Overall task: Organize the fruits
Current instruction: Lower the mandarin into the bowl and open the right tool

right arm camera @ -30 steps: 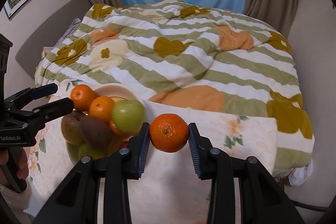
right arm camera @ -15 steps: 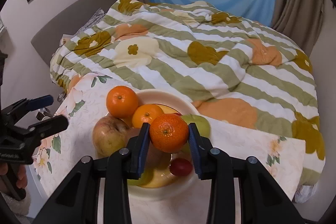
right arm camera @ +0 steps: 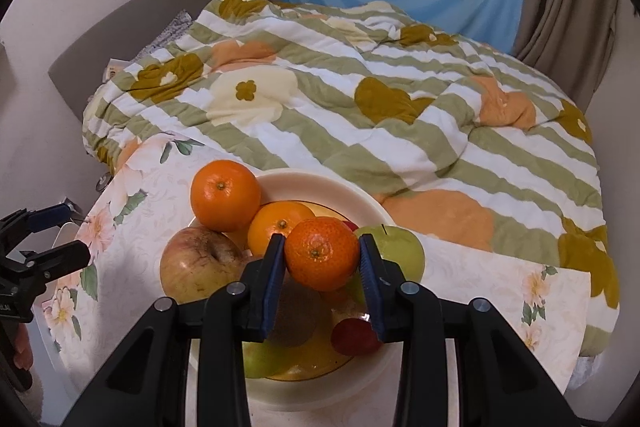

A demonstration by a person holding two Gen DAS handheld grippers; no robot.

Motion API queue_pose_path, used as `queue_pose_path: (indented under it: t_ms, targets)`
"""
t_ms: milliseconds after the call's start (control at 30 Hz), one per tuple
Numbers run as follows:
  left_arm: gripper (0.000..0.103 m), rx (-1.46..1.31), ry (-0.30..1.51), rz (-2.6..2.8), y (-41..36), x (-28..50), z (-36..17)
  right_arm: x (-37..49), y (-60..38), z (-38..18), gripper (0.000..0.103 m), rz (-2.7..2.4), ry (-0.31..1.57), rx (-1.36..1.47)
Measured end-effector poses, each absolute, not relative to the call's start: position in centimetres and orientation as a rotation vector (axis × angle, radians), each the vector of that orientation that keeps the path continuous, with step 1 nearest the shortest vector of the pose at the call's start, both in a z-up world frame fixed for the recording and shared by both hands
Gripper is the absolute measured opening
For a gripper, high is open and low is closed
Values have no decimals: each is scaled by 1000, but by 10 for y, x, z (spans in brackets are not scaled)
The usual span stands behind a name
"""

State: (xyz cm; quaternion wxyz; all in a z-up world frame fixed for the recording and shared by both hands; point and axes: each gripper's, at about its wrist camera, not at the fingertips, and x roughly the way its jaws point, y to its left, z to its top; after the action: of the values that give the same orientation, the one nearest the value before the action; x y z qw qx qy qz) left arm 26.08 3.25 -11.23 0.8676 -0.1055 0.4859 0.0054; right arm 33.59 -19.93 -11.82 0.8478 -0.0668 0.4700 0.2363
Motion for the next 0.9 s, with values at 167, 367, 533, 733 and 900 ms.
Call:
queue_pose_path:
  t_ms: [167,367,533,733,900]
  targets:
    - [103,-225,1026,-1,35,261,-117,336,-197,-120,44,483,977,-140]
    - [103,-227,1027,-7,38,261,-118,330,-197,-116,57,469,949,-133]
    - [103,-228,1027,-12,39,261,-118,323,-198,-111,80,462,919,-123]
    - [103,-221,1010,-31,41,255,-109,309,-198,-99,95,435,893,-121]
    - [103,-196,972,-42,46,241,-88,285,-202,-76,101,388,854,-91]
